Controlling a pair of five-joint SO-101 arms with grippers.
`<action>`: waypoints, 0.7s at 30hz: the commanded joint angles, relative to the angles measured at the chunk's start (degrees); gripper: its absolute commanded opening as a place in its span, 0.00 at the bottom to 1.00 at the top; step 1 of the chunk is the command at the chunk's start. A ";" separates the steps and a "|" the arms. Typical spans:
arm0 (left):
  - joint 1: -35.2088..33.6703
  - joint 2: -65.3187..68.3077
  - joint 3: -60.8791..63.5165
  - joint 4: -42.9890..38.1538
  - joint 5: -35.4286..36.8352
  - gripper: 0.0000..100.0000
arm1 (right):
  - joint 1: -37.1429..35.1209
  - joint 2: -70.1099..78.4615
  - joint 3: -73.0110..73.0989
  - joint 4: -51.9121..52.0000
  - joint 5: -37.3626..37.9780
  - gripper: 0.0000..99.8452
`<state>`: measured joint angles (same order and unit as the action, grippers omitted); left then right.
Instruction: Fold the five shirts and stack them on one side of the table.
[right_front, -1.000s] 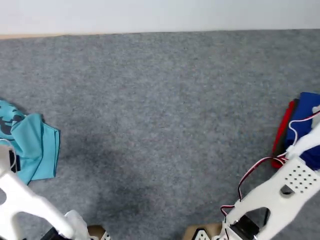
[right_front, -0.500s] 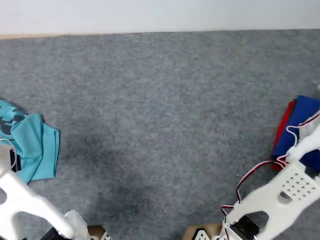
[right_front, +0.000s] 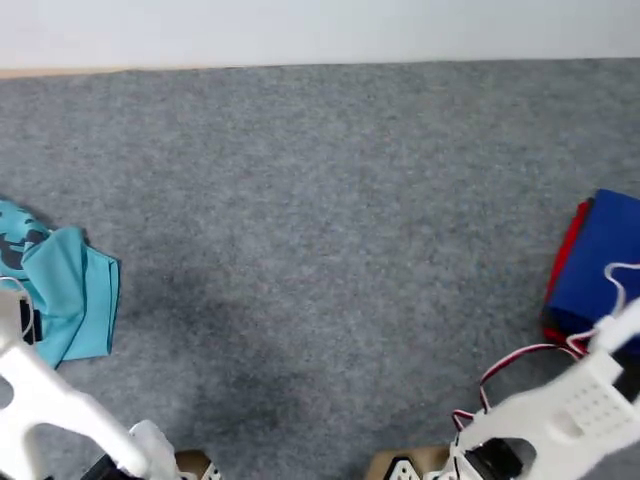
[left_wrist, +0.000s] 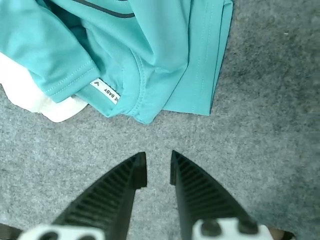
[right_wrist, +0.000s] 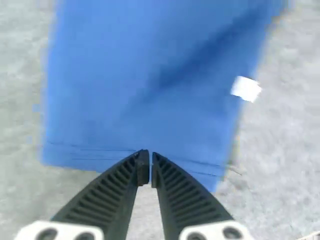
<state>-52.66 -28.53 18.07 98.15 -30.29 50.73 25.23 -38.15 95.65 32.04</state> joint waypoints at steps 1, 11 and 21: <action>0.35 -1.32 -0.40 -1.05 -0.44 0.09 | 5.05 3.30 -0.35 -3.03 4.84 0.01; 0.44 -1.23 -0.40 -1.58 -0.53 0.09 | 10.59 9.01 -2.37 -2.33 10.02 0.01; 4.31 -1.58 -0.31 -2.11 -0.35 0.09 | 7.96 -5.14 -7.03 5.41 9.76 0.01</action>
<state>-50.20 -28.53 18.07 96.84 -30.29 60.48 27.43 -41.76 98.37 41.45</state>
